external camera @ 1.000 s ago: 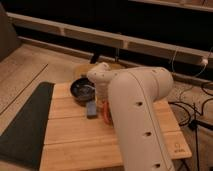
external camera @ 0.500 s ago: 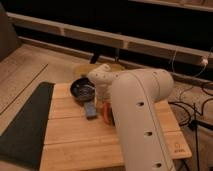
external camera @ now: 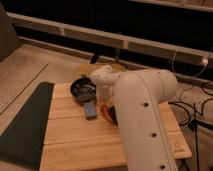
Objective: Place the pepper in the ceramic cup
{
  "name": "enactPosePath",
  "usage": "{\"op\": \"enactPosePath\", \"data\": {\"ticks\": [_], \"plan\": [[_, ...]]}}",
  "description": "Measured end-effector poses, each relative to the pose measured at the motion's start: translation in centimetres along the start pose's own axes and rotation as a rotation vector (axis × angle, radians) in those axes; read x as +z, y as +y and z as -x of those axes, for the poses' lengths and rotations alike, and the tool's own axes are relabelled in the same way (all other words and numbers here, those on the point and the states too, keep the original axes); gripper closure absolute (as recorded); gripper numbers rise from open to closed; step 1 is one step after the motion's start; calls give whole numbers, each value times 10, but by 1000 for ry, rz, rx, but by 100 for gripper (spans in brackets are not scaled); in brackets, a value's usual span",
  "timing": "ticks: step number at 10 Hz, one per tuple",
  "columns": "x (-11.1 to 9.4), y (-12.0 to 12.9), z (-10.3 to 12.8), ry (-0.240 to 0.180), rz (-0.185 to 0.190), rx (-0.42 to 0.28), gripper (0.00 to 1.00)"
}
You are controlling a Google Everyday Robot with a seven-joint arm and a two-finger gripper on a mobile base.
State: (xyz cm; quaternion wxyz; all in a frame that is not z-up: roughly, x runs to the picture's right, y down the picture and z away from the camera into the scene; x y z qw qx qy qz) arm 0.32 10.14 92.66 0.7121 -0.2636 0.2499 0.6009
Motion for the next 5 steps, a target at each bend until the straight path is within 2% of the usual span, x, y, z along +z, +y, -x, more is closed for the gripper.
{"op": "enactPosePath", "data": {"ticks": [2, 5], "plan": [[-33, 11, 11, -64, 8, -3, 100], [-90, 39, 26, -182, 12, -53, 100]]}}
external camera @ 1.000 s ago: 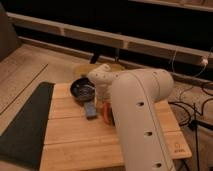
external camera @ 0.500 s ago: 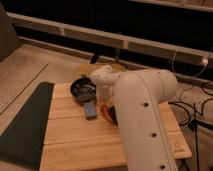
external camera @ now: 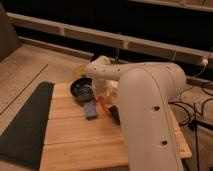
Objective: Place the pepper in the ceramic cup
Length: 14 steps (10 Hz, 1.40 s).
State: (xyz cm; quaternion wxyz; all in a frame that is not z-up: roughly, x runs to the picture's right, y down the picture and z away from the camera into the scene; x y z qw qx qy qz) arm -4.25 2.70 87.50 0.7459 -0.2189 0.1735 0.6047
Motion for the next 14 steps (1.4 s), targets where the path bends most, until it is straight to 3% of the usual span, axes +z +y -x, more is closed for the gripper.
{"op": "enactPosePath", "data": {"ticks": [2, 3, 4, 8, 10, 12, 14], "plan": [[-40, -12, 20, -93, -17, 22, 100], [-59, -30, 27, -129, -26, 68, 100], [-68, -43, 30, -147, -35, 94, 100], [-65, -38, 29, -141, -32, 88, 100], [-72, -56, 46, -183, -64, 111, 100], [-104, -100, 83, -300, -135, 158, 100], [-133, -114, 119, -425, -162, 137, 100]]}}
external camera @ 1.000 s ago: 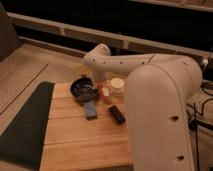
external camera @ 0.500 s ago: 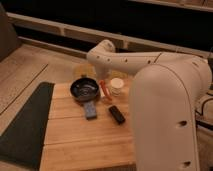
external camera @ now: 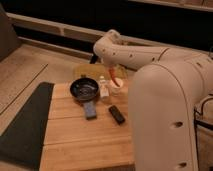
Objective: Place the pepper in the ceramic cup
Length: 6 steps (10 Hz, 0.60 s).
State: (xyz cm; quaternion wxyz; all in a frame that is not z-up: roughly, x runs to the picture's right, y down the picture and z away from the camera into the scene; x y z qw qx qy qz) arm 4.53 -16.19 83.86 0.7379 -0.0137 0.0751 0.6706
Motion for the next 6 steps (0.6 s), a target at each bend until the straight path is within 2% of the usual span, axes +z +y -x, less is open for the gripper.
{"op": "enactPosePath", "data": {"ticks": [1, 2, 3, 4, 6], "plan": [[1, -1, 11, -41, 15, -5, 100], [6, 5, 22, -91, 61, -13, 100], [13, 13, 24, -118, 106, -16, 100], [27, 28, 22, -148, 177, -27, 100], [46, 34, 9, -157, 237, -39, 100]]}}
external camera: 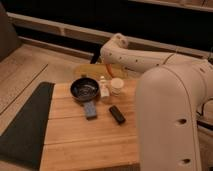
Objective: Place the pepper in the ceramic cup
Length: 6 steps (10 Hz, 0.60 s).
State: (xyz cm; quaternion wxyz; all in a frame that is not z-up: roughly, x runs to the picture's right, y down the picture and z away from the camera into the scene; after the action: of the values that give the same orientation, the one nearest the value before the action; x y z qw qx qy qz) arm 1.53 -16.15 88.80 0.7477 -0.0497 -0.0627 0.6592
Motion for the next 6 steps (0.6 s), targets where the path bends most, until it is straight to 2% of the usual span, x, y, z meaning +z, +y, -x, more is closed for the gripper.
{"op": "enactPosePath", "data": {"ticks": [2, 6], "plan": [[9, -5, -14, 0, 35, -19, 100], [8, -19, -28, 6, 64, -49, 100]]}}
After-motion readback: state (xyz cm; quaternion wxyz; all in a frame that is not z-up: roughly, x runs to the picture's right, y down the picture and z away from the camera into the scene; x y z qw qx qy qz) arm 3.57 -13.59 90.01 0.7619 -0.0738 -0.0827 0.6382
